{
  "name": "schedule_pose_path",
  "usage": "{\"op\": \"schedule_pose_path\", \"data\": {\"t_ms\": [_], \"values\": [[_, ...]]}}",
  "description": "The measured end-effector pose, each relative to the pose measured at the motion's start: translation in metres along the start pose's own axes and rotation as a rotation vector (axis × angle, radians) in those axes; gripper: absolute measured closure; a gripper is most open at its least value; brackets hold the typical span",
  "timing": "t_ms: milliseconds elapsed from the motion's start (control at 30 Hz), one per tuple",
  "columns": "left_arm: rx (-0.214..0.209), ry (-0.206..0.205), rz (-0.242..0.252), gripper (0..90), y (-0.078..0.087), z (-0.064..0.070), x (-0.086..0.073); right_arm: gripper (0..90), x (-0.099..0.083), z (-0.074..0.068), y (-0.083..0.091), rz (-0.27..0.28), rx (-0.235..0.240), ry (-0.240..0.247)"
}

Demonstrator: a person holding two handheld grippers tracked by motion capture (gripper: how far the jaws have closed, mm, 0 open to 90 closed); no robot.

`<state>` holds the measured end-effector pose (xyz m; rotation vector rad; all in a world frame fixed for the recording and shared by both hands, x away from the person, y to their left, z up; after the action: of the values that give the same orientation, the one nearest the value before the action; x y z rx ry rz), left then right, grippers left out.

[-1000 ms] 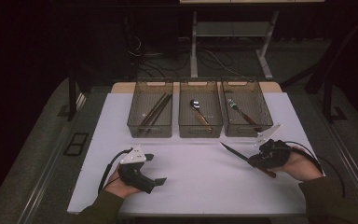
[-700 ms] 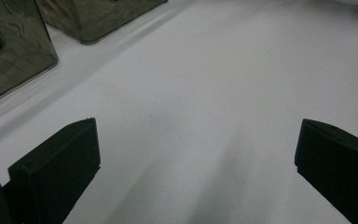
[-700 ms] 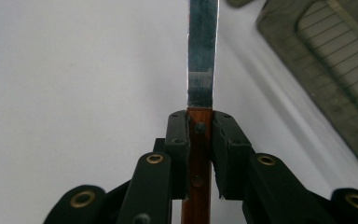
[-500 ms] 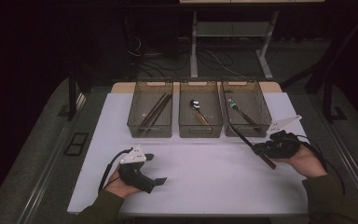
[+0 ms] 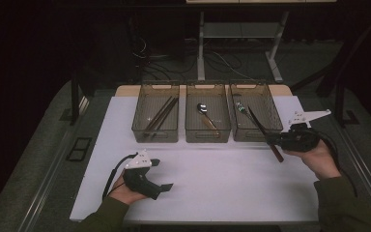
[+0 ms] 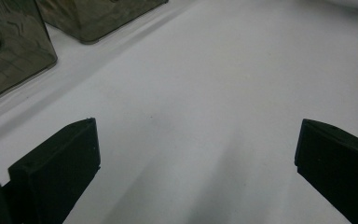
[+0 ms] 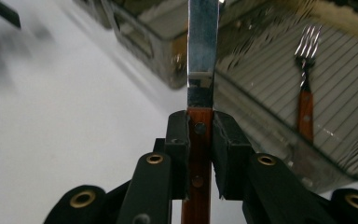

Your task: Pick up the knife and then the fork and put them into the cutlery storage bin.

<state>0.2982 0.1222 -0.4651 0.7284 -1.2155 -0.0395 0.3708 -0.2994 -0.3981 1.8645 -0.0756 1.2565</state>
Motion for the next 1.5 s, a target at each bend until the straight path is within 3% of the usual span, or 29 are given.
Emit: {"op": "schedule_pose_path", "data": {"t_ms": [300, 600, 933, 1033, 1200, 1367, 1500], "values": [[0.005, 0.01, 0.004, 0.0, -0.002, -0.001, 0.001, 77.2, 0.022, 0.013, 0.009, 0.164, -0.05, -0.04], [0.008, 0.011, 0.0, 0.0, -0.001, -0.001, 0.0, 77.2, 0.041, 0.029, 0.009, 0.249, -0.112, -0.047], [0.007, 0.01, -0.001, 0.0, -0.001, -0.001, -0.001, 77.2, 0.06, 0.055, 0.003, 0.344, -0.165, -0.127], [0.004, 0.008, 0.0, 0.0, 0.0, -0.001, -0.001, 77.2, 0.058, 0.064, -0.002, 0.341, -0.187, -0.147], [0.002, 0.01, 0.002, 0.0, 0.0, -0.001, -0.001, 77.2, 0.051, 0.077, -0.016, 0.292, -0.228, -0.166], [0.002, 0.009, 0.002, 0.0, 0.0, -0.001, -0.001, 77.2, 0.046, 0.081, -0.028, 0.249, -0.246, -0.176], [0.0, 0.008, 0.001, 0.0, 0.0, 0.0, -0.001, 77.2, 0.039, 0.082, -0.038, 0.184, -0.263, -0.168]]}}
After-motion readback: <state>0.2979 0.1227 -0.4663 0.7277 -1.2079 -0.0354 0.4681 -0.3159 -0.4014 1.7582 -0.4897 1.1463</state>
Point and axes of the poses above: each handheld gripper's, and its own axes: y roughly backward along the jaws, x roughly out of its top, z roughly to its right, the point moved 5 cm from there along -y, roughly forward along the jaws, and after that the axes turned 1 degree about z, right-handed, at the moved point
